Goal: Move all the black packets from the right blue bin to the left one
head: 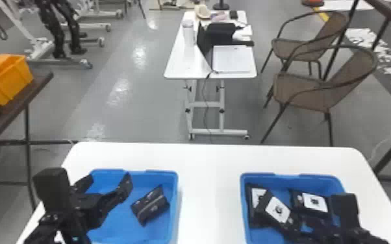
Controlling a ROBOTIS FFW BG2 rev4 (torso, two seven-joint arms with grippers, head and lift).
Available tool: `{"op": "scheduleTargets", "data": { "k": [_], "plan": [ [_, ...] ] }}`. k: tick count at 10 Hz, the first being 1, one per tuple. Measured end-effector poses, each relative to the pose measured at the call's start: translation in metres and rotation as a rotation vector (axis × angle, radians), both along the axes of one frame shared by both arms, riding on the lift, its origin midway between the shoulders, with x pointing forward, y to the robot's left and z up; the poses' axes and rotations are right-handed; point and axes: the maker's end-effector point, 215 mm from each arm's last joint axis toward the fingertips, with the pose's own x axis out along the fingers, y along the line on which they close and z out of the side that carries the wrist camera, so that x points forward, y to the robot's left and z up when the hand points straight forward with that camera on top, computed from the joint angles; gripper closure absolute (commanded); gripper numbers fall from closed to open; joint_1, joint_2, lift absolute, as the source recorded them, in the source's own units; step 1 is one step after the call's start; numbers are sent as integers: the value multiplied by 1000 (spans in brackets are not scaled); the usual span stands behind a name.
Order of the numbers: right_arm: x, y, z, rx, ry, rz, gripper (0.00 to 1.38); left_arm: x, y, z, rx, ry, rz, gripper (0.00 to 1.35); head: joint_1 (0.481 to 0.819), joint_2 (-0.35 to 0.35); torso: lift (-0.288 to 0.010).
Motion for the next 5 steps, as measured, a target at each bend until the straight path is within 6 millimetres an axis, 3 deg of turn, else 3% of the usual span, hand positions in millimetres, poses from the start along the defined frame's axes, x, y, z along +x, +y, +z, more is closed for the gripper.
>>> {"op": "scheduleTargets", "data": {
  "k": [1,2,3,5],
  "plan": [
    [6,12,-6,14,7,20,400,0,1,0,-2,-3,1,130,695,102,0],
    [10,23,-11,19,11,42,1099,0,0,-1,-10,-6,2,130,695,111,0],
    [12,32,-16,27,13,57,1259,-1,-1,-3,-26,-7,1,130,695,123,0],
    [8,48,-18,79,14,52,1274,-1,-5,-7,-57,-10,0,130,695,141,0]
  ]
}}
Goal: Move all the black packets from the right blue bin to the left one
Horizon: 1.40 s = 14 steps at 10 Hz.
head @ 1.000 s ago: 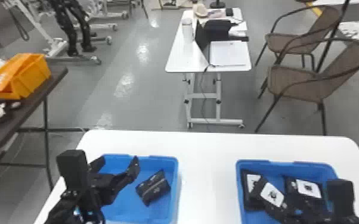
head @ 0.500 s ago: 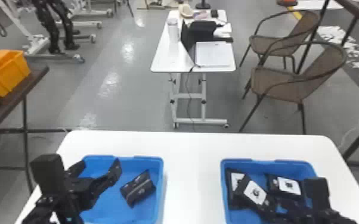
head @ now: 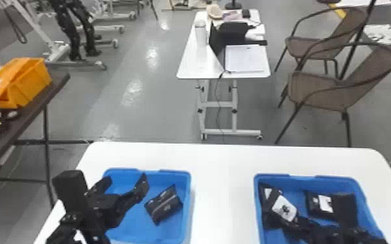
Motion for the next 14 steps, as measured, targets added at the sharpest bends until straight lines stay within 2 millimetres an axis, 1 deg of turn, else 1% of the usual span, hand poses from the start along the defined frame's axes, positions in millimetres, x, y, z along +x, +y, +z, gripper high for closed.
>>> {"op": "scheduleTargets", "data": {
  "k": [2,3,4,5,6,7,8,9,10,11,12,13,14],
  "plan": [
    [-2,-5,5,0,-16,-43,1274,1,-3,2,-31,-12,-1,130,695,136,0],
    [-3,-6,11,8,-31,-59,1274,3,-6,4,-51,-20,-2,128,695,127,0],
    [-3,-7,25,31,-57,-76,1274,7,-12,8,-96,-28,-6,124,695,120,0],
    [-4,-7,46,48,-91,-85,1274,10,-16,9,-147,-23,0,124,695,112,0],
    [-2,-9,81,54,-148,-85,1274,10,-21,7,-225,-4,15,124,695,104,0],
    [5,-7,114,62,-201,-70,1274,9,-26,8,-295,2,16,122,695,100,0],
    [23,11,151,99,-262,-11,1274,11,-33,15,-374,-8,9,121,695,105,0],
    [44,46,178,166,-302,86,1274,17,-45,26,-443,-23,-13,119,695,129,0],
    [65,84,200,215,-336,180,1274,25,-64,38,-505,-34,-58,119,695,148,0],
    [77,117,214,255,-348,261,1274,33,-84,51,-536,-46,-120,119,695,160,0],
    [81,145,220,292,-340,331,1274,40,-103,59,-544,-54,-186,119,695,165,0],
    [79,170,222,325,-320,403,1274,44,-124,64,-549,-54,-253,119,695,170,0],
    [74,193,222,351,-297,470,1274,46,-147,62,-556,-39,-319,119,695,171,0]
  ]
}}
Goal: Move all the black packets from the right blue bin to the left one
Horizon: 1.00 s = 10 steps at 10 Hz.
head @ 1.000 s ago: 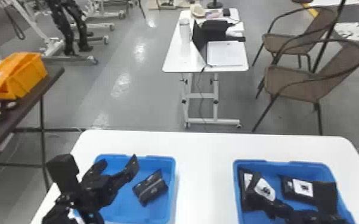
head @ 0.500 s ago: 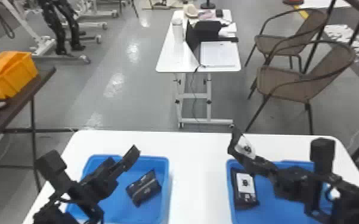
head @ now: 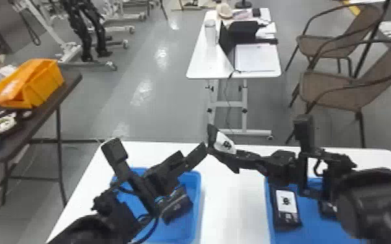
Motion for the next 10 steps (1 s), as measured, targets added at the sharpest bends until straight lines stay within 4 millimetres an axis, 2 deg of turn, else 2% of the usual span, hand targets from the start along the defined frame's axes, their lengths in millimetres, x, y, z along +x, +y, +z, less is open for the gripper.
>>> {"op": "scheduleTargets", "data": {
  "k": [1,2,3,4,6,10],
  "plan": [
    [-7,21,-1,12,13,61,1274,2,-15,-5,-3,9,-42,119,695,177,0],
    [-14,39,-1,21,24,113,1274,4,-20,-9,-3,16,-50,119,695,192,0],
    [-18,50,-1,18,27,147,1274,5,-22,-10,-1,19,-48,325,695,200,0],
    [-20,55,-1,15,28,163,1274,5,-23,-12,6,24,-49,1342,695,208,0],
    [-20,55,-3,15,33,164,1274,5,-15,-18,35,50,-24,1222,695,218,0],
    [-15,58,1,36,13,162,1273,7,-8,-10,20,18,5,1222,695,226,0]
  ]
}}
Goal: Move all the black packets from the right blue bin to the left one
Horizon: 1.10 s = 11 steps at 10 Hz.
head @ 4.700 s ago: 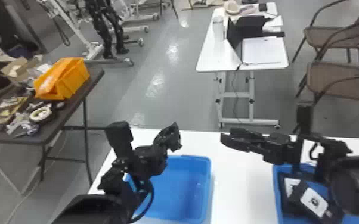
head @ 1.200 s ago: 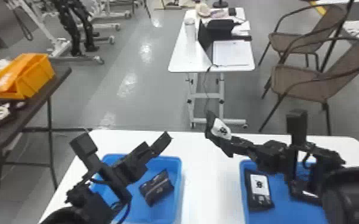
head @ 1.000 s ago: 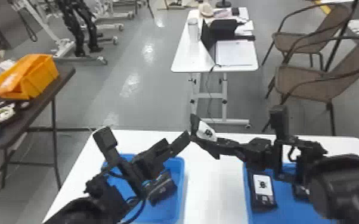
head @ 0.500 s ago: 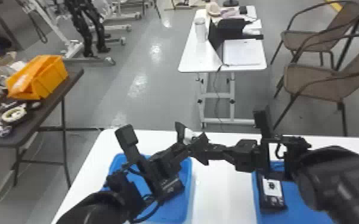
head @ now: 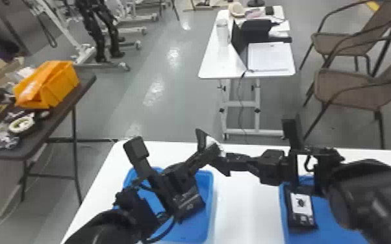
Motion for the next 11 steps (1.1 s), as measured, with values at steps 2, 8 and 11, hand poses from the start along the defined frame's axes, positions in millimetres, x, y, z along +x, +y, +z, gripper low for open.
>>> {"op": "scheduleTargets", "data": {
  "k": [2,8,11],
  "plan": [
    [3,0,0,17,-3,-7,616,2,6,4,-14,-20,26,1222,695,230,0],
    [16,-124,-47,-42,25,-438,191,-37,137,-89,638,50,207,541,695,248,0],
    [-26,-222,-93,-227,67,-748,193,-64,183,-104,765,35,241,108,695,207,0]
  ]
}}
